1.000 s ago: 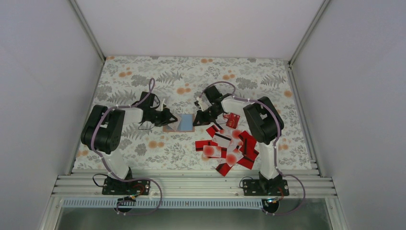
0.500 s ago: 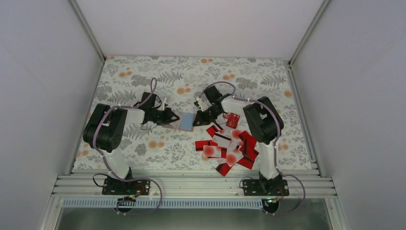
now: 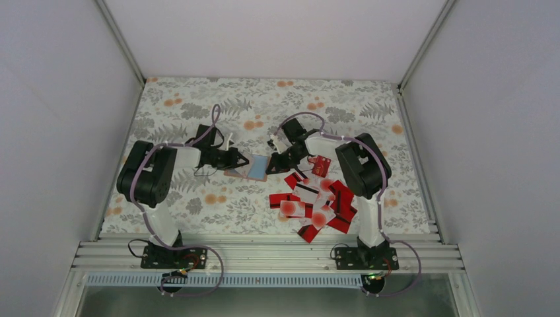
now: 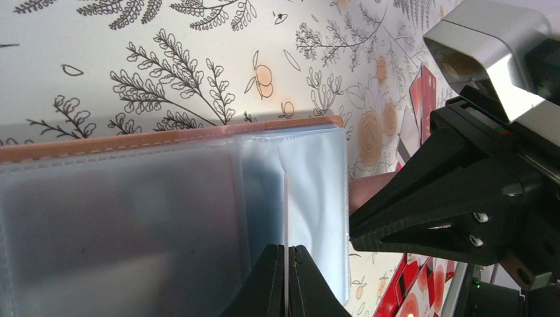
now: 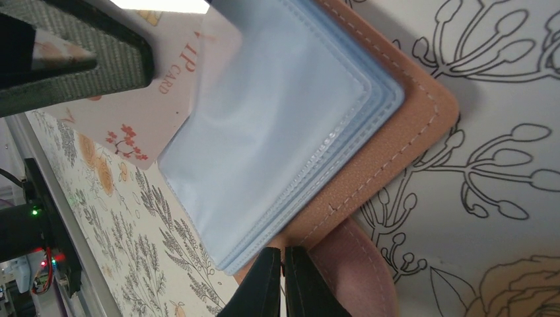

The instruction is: Put the credit cards into the card holder

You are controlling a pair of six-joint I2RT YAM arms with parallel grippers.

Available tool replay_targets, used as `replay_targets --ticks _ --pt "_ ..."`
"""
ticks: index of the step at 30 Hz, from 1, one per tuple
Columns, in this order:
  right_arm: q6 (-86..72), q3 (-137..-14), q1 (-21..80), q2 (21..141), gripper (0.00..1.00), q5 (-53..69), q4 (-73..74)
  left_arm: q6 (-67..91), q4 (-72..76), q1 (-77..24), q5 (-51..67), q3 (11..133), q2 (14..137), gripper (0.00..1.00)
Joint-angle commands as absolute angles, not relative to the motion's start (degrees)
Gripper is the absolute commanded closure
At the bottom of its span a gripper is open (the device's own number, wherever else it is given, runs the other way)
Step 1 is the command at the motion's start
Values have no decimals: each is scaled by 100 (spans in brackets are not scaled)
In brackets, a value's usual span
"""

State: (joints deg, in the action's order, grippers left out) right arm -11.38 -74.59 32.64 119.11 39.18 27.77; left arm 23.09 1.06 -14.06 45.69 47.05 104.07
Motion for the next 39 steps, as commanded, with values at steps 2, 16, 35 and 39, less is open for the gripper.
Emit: replay_targets --ticks 2,16,35,39 --pt "-947 -7249 3302 12179 96 3665 3097 2001 124 -1433 4734 4933 10657 97" --pt "-894 -7163 3220 12255 96 3768 3060 2301 742 -1435 4798 4904 10889 97" --pt "-912 -7175 3212 12334 96 3826 3041 3148 1735 -1512 4699 4295 10716 97" --pt "-923 -7178 3211 12339 96 3823 3033 3396 2016 -1548 4676 4137 10680 96"
